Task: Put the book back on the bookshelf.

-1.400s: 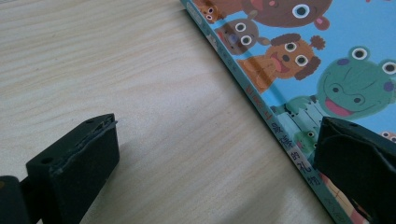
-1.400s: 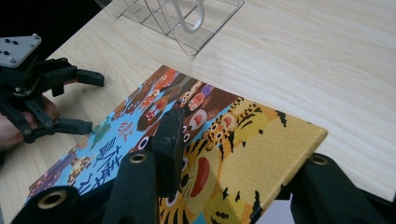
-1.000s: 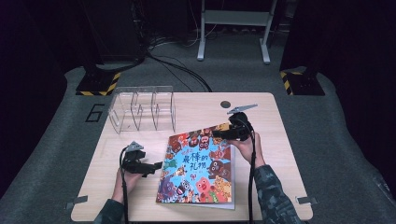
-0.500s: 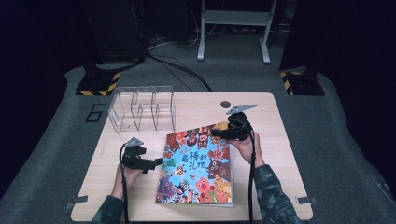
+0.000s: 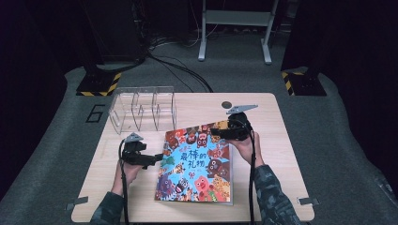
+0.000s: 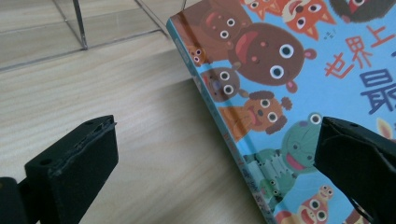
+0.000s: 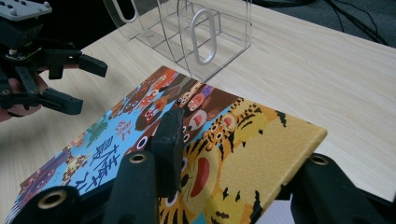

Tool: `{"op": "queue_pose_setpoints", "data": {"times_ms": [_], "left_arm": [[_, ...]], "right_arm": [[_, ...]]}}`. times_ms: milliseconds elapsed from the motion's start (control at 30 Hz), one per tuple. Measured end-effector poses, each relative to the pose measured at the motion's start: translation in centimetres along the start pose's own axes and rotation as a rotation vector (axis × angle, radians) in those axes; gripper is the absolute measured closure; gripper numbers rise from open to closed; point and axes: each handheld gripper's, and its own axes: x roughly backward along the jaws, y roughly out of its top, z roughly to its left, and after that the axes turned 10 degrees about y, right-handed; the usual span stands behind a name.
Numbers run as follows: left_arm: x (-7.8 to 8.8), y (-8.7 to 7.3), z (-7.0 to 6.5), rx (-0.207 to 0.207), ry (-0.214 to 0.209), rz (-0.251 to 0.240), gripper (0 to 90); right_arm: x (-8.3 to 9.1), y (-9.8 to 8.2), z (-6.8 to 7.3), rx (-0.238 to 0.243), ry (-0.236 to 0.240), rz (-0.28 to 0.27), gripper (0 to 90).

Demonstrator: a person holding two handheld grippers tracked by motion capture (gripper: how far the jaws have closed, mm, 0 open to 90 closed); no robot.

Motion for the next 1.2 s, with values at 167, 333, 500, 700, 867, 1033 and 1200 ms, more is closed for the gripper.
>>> {"op": "queue_pose_setpoints", "data": {"times_ms": [167, 333, 500, 700, 867, 1033, 1200], "left_arm": [[-0.3, 0.6, 0.1, -0.007, -0.005, 0.002, 0.0], [-0.4, 0.8, 0.0, -0.015, -0.008, 0.006, 0.0], [-0.4, 1.1, 0.0, -0.014, -0.006, -0.010, 0.0], [-0.6, 1.3, -0.1, -0.013, -0.002, -0.012, 0.0], [-0.8, 1.4, 0.0, -0.015, -0.001, -0.009, 0.0], [-0.9, 1.8, 0.1, 0.008, -0.021, -0.010, 0.0], [-0.7, 2.5, 0.2, -0.002, -0.022, -0.019, 0.0]], "right_arm": [[0.0, 0.1, 0.0, 0.011, 0.000, -0.018, 57.0], [0.0, 0.2, 0.1, 0.001, 0.006, -0.028, 56.9], [-0.1, 0.2, 0.1, 0.012, 0.011, -0.038, 56.9], [0.0, 0.3, 0.3, 0.018, 0.012, -0.046, 56.8], [0.0, 0.5, 0.6, 0.050, 0.003, -0.055, 56.8], [-0.1, 0.7, 0.8, 0.063, 0.000, -0.068, 56.8], [-0.1, 0.8, 0.9, 0.098, 0.004, -0.073, 56.8]]}}
